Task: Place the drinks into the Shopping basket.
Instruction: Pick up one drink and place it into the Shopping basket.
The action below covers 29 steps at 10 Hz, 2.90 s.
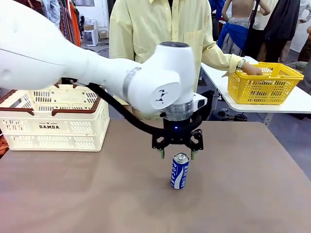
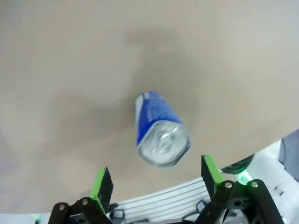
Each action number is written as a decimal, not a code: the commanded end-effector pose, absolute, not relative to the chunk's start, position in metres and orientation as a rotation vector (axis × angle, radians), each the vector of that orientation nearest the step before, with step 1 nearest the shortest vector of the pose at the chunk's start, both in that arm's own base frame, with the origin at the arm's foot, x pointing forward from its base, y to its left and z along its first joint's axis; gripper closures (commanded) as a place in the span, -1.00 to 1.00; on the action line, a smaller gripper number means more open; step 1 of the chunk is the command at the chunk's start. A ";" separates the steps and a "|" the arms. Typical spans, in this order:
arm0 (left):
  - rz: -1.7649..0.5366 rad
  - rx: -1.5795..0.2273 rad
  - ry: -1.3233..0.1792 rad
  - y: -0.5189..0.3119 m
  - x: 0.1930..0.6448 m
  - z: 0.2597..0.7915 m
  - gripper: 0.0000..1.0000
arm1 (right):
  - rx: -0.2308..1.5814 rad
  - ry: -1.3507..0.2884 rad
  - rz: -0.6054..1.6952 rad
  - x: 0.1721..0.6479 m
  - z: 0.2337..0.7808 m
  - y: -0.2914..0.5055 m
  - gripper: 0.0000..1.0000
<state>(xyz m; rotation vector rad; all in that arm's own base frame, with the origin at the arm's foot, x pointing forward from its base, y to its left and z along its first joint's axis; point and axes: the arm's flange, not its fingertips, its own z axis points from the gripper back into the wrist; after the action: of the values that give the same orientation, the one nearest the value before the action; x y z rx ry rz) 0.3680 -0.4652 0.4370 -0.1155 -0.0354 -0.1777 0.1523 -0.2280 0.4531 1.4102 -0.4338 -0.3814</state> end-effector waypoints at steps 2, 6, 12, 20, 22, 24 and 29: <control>-0.125 -0.101 -0.048 -0.496 0.385 0.426 -1.00 | 1.424 -0.467 -0.362 0.155 0.456 -0.227 -1.00; -0.058 -0.045 -0.056 -0.497 0.392 0.408 -1.00 | 1.424 -0.467 -0.362 0.155 0.456 -0.227 -1.00; -0.075 -0.001 0.007 -0.494 0.393 0.402 0.30 | 1.424 -0.467 -0.362 0.155 0.456 -0.227 -1.00; -0.162 -0.036 0.045 -0.458 0.387 0.463 1.00 | 1.424 -0.467 -0.362 0.155 0.456 -0.227 -1.00; -0.166 -0.030 -0.020 -0.405 0.374 0.537 1.00 | 1.424 -0.467 -0.362 0.155 0.456 -0.227 -1.00; -0.101 0.031 -0.096 -0.331 0.370 0.603 1.00 | 1.424 -0.467 -0.362 0.155 0.456 -0.227 -1.00; 0.131 -0.031 -0.155 -0.168 0.348 0.639 1.00 | 1.424 -0.467 -0.362 0.155 0.456 -0.227 -1.00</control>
<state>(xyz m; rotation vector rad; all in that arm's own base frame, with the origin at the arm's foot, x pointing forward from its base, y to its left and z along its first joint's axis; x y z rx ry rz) 0.3602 -0.1653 0.6583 -0.0070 -0.1509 0.1408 0.1520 -0.2284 0.4528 1.4124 -0.4321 -0.3826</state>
